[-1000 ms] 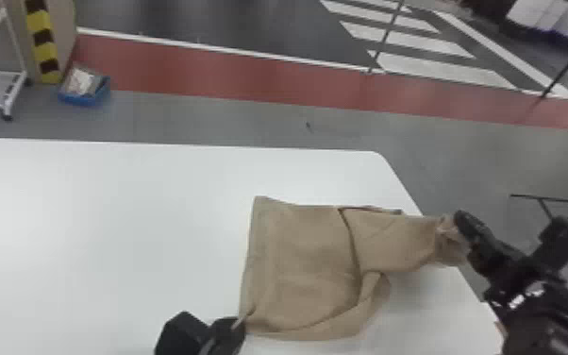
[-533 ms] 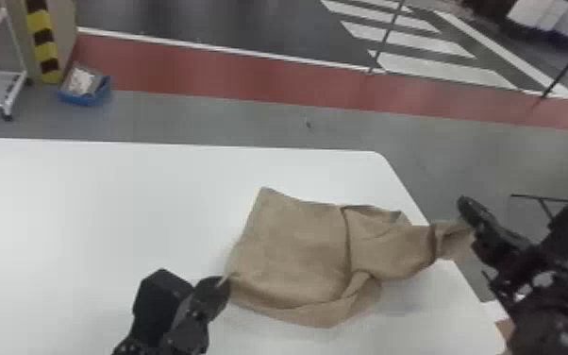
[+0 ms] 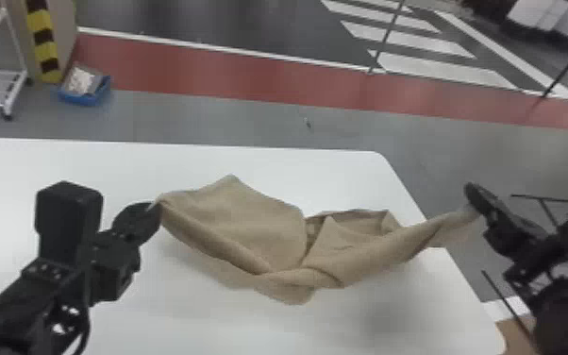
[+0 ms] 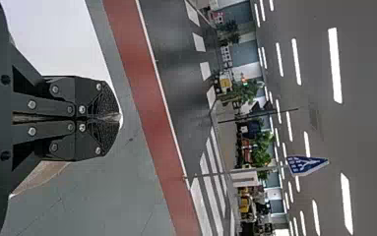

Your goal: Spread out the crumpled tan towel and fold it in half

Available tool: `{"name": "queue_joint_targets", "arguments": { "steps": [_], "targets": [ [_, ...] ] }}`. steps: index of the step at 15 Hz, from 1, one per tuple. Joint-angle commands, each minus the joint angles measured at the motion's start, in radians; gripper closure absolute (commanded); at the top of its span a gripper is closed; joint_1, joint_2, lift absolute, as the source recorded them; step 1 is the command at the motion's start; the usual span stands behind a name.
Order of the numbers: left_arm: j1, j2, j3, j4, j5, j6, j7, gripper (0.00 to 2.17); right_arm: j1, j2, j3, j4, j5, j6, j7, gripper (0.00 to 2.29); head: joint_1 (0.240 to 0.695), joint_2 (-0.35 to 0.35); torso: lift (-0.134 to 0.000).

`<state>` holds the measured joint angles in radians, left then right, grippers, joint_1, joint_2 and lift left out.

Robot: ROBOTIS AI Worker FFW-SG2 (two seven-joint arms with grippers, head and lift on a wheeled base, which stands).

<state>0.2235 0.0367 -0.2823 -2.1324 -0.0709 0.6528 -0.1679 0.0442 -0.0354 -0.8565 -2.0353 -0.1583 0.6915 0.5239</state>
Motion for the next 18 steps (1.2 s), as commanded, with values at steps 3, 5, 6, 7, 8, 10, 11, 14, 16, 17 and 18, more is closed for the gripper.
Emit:
{"name": "queue_joint_targets", "arguments": {
  "steps": [3, 5, 6, 7, 8, 10, 11, 14, 16, 17, 18],
  "targets": [
    [-0.019, 0.008, 0.066, -0.124, -0.015, 0.141, 0.002, 1.7, -0.021, -0.044, -0.029, -0.026, -0.004, 0.041, 0.007, 1.14, 0.695, -0.35, -0.124],
    [-0.016, 0.017, 0.086, -0.178, -0.043, 0.196, 0.001, 1.7, -0.052, -0.083, -0.07, -0.025, -0.006, 0.081, -0.005, 1.14, 0.688, -0.35, -0.124],
    [-0.013, 0.022, 0.1, -0.198, -0.052, 0.224, -0.001, 1.7, -0.057, -0.106, -0.087, -0.025, -0.007, 0.109, -0.007, 1.14, 0.672, -0.35, -0.124],
    [-0.009, 0.023, 0.117, -0.212, -0.07, 0.245, 0.001, 1.7, -0.057, -0.115, -0.09, -0.025, -0.007, 0.124, -0.007, 1.14, 0.666, -0.35, -0.124],
    [-0.01, 0.026, 0.112, -0.225, -0.093, 0.273, 0.005, 1.7, -0.057, -0.115, -0.09, -0.026, -0.01, 0.164, -0.007, 1.14, 0.662, -0.35, -0.124],
    [-0.009, 0.037, 0.107, -0.254, -0.116, 0.328, 0.001, 1.7, -0.032, -0.103, -0.055, -0.06, -0.007, 0.185, -0.002, 1.14, 0.665, -0.35, -0.124],
    [-0.01, 0.042, 0.109, -0.258, -0.116, 0.331, 0.001, 1.7, -0.032, -0.093, -0.027, -0.06, 0.008, 0.182, -0.004, 1.14, 0.672, -0.35, -0.124],
    [-0.049, 0.071, 0.144, -0.224, -0.104, 0.334, 0.007, 1.7, -0.083, -0.074, 0.103, -0.005, 0.097, 0.139, -0.007, 1.14, 0.689, -0.35, -0.124],
    [-0.13, 0.089, 0.175, -0.129, -0.047, 0.331, 0.015, 1.7, -0.17, -0.07, 0.175, 0.104, 0.155, 0.053, -0.008, 1.14, 0.688, -0.35, -0.124],
    [-0.174, 0.098, 0.192, -0.073, -0.018, 0.331, 0.016, 1.7, -0.216, -0.07, 0.197, 0.168, 0.178, -0.008, -0.007, 1.14, 0.68, -0.35, -0.124],
    [-0.234, 0.108, 0.203, 0.0, -0.003, 0.322, 0.018, 1.7, -0.277, -0.075, 0.221, 0.257, 0.2, -0.091, -0.007, 1.14, 0.671, -0.35, -0.124]
  ]
}}
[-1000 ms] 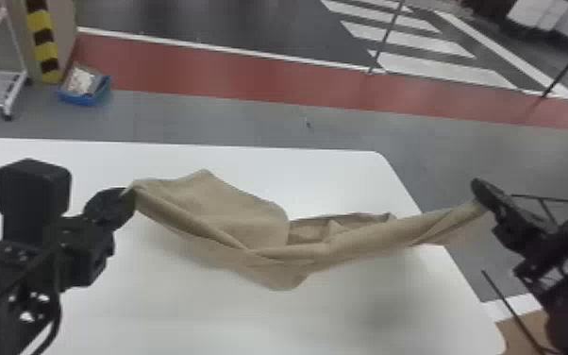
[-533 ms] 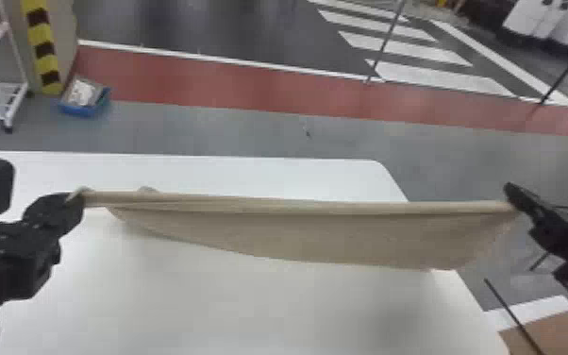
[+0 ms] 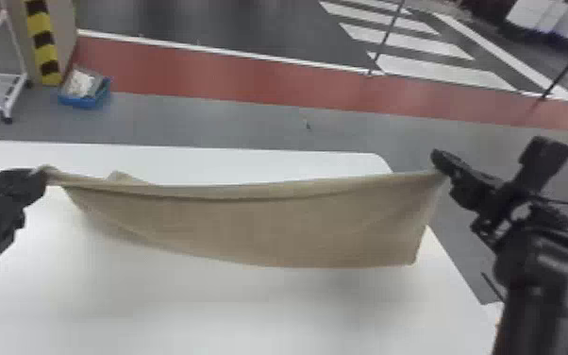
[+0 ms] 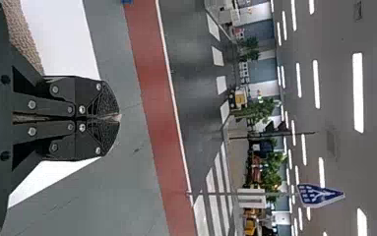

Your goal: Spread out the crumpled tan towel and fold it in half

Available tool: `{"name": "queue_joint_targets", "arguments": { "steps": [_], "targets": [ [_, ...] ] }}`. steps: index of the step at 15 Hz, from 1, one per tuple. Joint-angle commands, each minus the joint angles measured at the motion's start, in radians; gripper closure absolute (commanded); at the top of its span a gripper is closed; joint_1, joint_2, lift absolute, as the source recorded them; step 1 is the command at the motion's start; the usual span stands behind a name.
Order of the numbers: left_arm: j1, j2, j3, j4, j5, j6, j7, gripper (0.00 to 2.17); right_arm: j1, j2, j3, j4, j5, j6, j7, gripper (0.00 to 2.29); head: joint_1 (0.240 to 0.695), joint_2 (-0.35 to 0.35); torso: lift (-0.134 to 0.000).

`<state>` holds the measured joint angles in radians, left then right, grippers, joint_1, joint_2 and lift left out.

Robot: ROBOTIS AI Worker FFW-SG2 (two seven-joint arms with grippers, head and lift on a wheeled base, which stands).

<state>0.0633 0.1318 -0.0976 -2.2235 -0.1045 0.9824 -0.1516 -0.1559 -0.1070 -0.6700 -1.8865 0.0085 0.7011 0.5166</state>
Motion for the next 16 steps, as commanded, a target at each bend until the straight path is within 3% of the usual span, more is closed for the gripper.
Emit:
{"name": "queue_joint_targets", "arguments": {
  "steps": [1, 6, 7, 10, 12, 13, 15, 16],
  "targets": [
    [-0.129, 0.014, 0.036, 0.156, 0.046, -0.014, 0.001, 1.7, -0.129, -0.014, 0.053, 0.184, 0.036, -0.156, 0.002, 1.14, 0.661, -0.336, -0.124],
    [-0.372, 0.002, 0.041, 0.45, 0.057, -0.176, 0.107, 1.7, -0.406, -0.016, 0.107, 0.517, 0.116, -0.416, -0.003, 1.14, 0.556, -0.22, -0.124],
    [-0.422, -0.006, 0.033, 0.522, 0.054, -0.281, 0.147, 1.7, -0.461, -0.016, 0.101, 0.57, 0.12, -0.444, -0.004, 1.14, 0.511, -0.197, -0.124],
    [-0.525, -0.015, 0.042, 0.601, 0.066, -0.33, 0.184, 1.7, -0.559, -0.022, 0.079, 0.644, 0.107, -0.478, -0.006, 1.14, 0.44, -0.176, -0.124],
    [-0.471, -0.011, 0.067, 0.504, 0.08, -0.287, 0.184, 1.7, -0.49, -0.039, 0.086, 0.622, 0.091, -0.453, 0.014, 1.14, 0.378, -0.171, -0.124],
    [-0.378, -0.003, 0.084, 0.413, 0.091, -0.222, 0.153, 1.7, -0.389, -0.06, 0.087, 0.555, 0.031, -0.423, 0.029, 1.14, 0.372, -0.17, -0.124],
    [-0.175, 0.019, 0.091, 0.288, 0.06, -0.192, 0.122, 1.7, -0.198, -0.088, 0.086, 0.494, -0.058, -0.407, 0.072, 1.14, 0.401, -0.173, -0.124],
    [-0.096, 0.026, 0.09, 0.248, 0.046, -0.192, 0.115, 1.7, -0.136, -0.091, 0.081, 0.491, -0.082, -0.423, 0.097, 1.14, 0.441, -0.18, -0.124]
  ]
}}
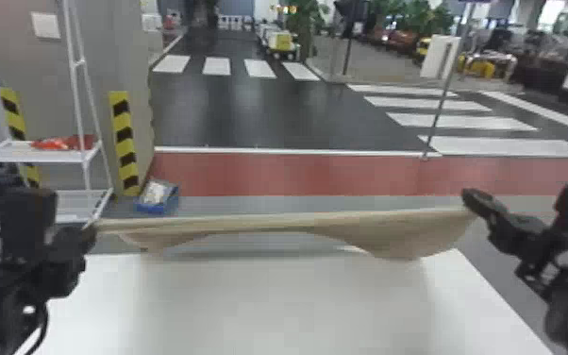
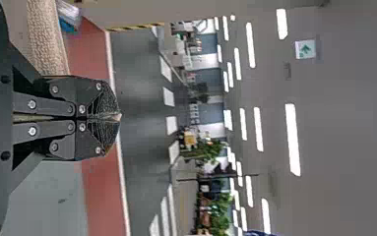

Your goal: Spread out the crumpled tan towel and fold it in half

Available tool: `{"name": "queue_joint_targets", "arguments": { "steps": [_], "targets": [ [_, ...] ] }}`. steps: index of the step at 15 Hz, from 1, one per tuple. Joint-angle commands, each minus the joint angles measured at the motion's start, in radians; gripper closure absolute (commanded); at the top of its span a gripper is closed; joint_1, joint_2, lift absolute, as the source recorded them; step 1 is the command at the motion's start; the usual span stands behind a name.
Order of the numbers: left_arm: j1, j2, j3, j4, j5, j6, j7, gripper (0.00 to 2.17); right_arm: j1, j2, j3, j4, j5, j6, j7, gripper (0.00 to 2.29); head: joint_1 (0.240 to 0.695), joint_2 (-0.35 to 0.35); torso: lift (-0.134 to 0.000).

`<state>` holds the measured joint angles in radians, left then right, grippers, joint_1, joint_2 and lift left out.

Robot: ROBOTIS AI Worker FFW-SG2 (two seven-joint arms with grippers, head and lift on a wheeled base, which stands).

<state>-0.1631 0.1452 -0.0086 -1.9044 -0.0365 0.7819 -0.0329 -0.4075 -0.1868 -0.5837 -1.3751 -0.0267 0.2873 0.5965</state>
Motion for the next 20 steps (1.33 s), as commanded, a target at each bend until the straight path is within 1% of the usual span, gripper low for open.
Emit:
{"name": "queue_joint_targets", "arguments": {
  "steps": [1, 2, 3, 5, 7, 8, 9, 10, 12, 15, 17, 18, 20],
  "targets": [
    [0.203, 0.019, 0.002, -0.114, -0.023, 0.009, -0.012, 1.7, 0.174, -0.014, -0.01, -0.027, -0.07, -0.015, 0.04, 1.14, 0.538, -0.188, -0.124],
    [0.26, 0.022, 0.002, -0.154, -0.034, 0.009, -0.01, 1.7, 0.219, -0.016, -0.012, -0.044, -0.085, -0.021, 0.054, 1.14, 0.59, -0.192, -0.124],
    [0.295, 0.019, -0.001, -0.189, -0.06, 0.043, -0.009, 1.7, 0.251, -0.017, -0.016, -0.062, -0.098, -0.027, 0.058, 1.14, 0.634, -0.197, -0.124],
    [0.363, 0.013, -0.01, -0.265, -0.102, 0.123, -0.012, 1.7, 0.303, -0.019, -0.031, -0.116, -0.11, -0.015, 0.088, 1.14, 0.69, -0.206, -0.124],
    [0.425, 0.007, -0.01, -0.335, -0.134, 0.175, -0.013, 1.7, 0.374, -0.019, -0.051, -0.191, -0.133, -0.009, 0.089, 1.14, 0.695, -0.218, -0.124],
    [0.461, 0.002, -0.007, -0.378, -0.137, 0.211, -0.013, 1.7, 0.407, -0.017, -0.058, -0.222, -0.139, -0.009, 0.095, 1.14, 0.695, -0.224, -0.124],
    [0.498, -0.009, -0.002, -0.421, -0.144, 0.245, -0.013, 1.7, 0.434, -0.017, -0.073, -0.243, -0.141, -0.006, 0.103, 1.14, 0.695, -0.23, -0.124],
    [0.53, -0.016, -0.008, -0.461, -0.166, 0.273, -0.015, 1.7, 0.455, -0.017, -0.082, -0.256, -0.148, -0.006, 0.104, 1.14, 0.695, -0.235, -0.124],
    [0.586, -0.019, -0.019, -0.521, -0.2, 0.294, -0.025, 1.7, 0.498, -0.013, -0.107, -0.286, -0.182, -0.015, 0.111, 1.14, 0.695, -0.252, -0.124],
    [0.619, -0.021, -0.021, -0.573, -0.204, 0.365, -0.028, 1.7, 0.533, -0.013, -0.137, -0.303, -0.194, -0.021, 0.115, 1.14, 0.695, -0.279, -0.124],
    [0.648, -0.029, -0.024, -0.631, -0.207, 0.445, -0.051, 1.7, 0.561, -0.011, -0.16, -0.318, -0.208, -0.021, 0.115, 1.14, 0.695, -0.301, -0.124],
    [0.662, -0.032, -0.034, -0.657, -0.217, 0.469, -0.056, 1.7, 0.582, -0.011, -0.17, -0.334, -0.225, -0.018, 0.118, 1.14, 0.695, -0.312, -0.124],
    [0.682, -0.036, -0.074, -0.694, -0.26, 0.518, -0.079, 1.67, 0.63, 0.006, -0.183, -0.377, -0.236, -0.012, 0.132, 1.14, 0.695, -0.344, -0.124]
  ]
}}
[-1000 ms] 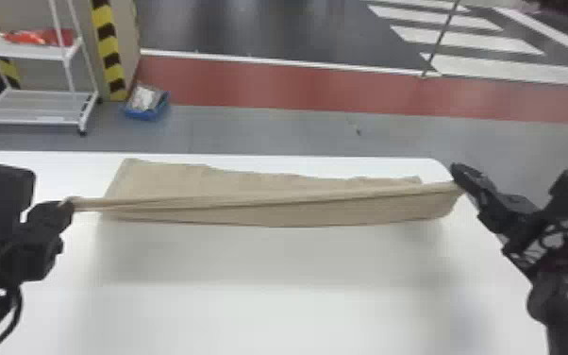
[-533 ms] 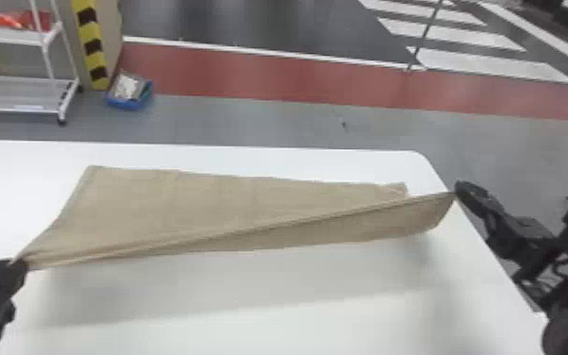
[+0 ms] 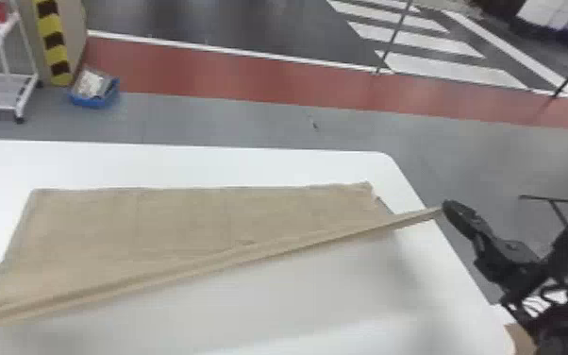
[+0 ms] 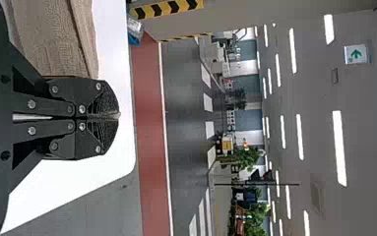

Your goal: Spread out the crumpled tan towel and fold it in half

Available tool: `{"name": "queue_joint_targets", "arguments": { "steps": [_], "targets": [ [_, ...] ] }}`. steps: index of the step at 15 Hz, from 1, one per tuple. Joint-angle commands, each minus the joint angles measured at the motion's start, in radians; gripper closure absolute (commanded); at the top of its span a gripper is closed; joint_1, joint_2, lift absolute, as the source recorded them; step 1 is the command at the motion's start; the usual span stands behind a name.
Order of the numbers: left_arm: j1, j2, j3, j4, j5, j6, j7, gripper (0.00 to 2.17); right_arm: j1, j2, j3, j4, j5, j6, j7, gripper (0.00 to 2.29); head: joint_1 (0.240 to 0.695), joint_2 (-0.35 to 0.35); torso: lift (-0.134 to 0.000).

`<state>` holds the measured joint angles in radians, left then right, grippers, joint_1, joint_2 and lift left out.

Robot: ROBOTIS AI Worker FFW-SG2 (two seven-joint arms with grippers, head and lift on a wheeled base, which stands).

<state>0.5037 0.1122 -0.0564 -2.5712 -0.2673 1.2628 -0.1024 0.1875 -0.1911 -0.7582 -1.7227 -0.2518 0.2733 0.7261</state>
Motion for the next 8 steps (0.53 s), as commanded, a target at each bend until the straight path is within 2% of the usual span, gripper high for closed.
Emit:
{"name": "queue_joint_targets", "arguments": {
  "steps": [1, 5, 8],
  "targets": [
    [0.022, -0.005, -0.037, -0.047, -0.038, 0.056, -0.01, 1.64, 0.062, 0.01, -0.012, -0.044, -0.02, 0.002, 0.004, 1.14, 0.695, -0.35, -0.124],
    [0.033, -0.011, -0.095, -0.109, -0.087, 0.126, -0.022, 1.64, 0.119, 0.007, -0.038, -0.051, -0.041, 0.002, 0.012, 1.14, 0.695, -0.35, -0.124],
    [0.001, -0.011, -0.105, -0.099, -0.096, 0.139, -0.022, 1.64, 0.09, -0.01, -0.039, -0.038, -0.017, 0.036, 0.012, 1.14, 0.695, -0.35, -0.124]
  ]
}}
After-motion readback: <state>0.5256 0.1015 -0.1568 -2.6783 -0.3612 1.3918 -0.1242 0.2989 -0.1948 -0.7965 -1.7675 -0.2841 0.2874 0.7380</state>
